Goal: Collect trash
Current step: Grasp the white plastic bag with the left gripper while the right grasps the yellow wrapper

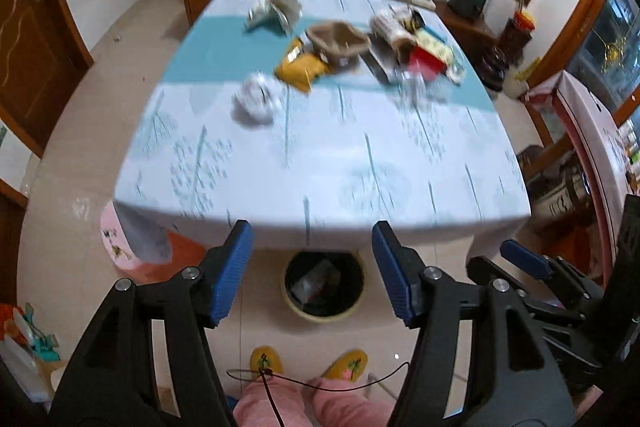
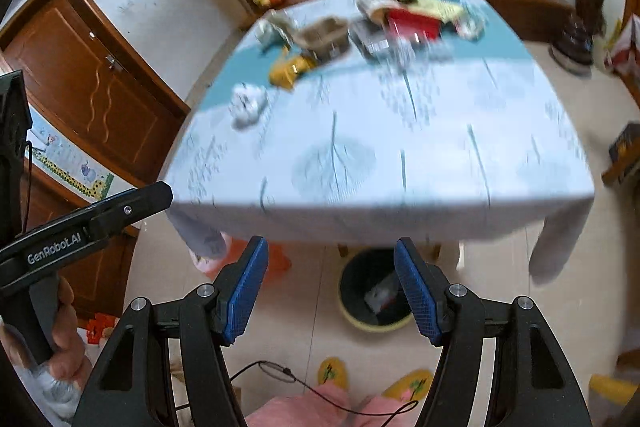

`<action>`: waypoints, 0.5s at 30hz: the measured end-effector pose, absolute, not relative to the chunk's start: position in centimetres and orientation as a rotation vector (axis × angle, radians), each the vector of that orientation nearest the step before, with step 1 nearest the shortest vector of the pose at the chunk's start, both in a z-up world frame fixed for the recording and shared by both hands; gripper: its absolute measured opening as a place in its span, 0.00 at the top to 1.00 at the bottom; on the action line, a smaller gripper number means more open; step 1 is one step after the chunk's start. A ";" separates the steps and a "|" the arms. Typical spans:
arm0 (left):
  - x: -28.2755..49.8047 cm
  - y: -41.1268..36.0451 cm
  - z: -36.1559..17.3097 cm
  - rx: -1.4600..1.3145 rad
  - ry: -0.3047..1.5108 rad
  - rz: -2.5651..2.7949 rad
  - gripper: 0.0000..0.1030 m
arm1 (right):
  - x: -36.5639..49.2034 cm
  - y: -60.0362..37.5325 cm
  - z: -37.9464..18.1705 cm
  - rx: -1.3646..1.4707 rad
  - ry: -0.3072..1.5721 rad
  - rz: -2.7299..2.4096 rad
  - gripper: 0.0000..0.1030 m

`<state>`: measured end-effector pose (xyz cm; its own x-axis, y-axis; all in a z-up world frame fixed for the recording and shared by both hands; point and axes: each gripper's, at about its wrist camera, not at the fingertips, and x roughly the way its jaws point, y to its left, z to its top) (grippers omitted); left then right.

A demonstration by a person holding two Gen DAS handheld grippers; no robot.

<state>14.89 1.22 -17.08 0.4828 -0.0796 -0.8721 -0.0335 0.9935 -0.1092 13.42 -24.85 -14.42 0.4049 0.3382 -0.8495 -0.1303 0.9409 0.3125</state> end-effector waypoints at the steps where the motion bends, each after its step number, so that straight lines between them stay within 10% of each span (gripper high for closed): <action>1: 15.5 1.6 -16.8 -0.121 1.061 -0.024 0.40 | 13.9 -24.5 -14.1 0.208 1.103 0.300 0.35; 15: 30.4 8.6 -21.8 -0.152 1.121 -0.106 0.38 | 24.4 -19.5 -15.8 0.317 1.047 0.121 0.35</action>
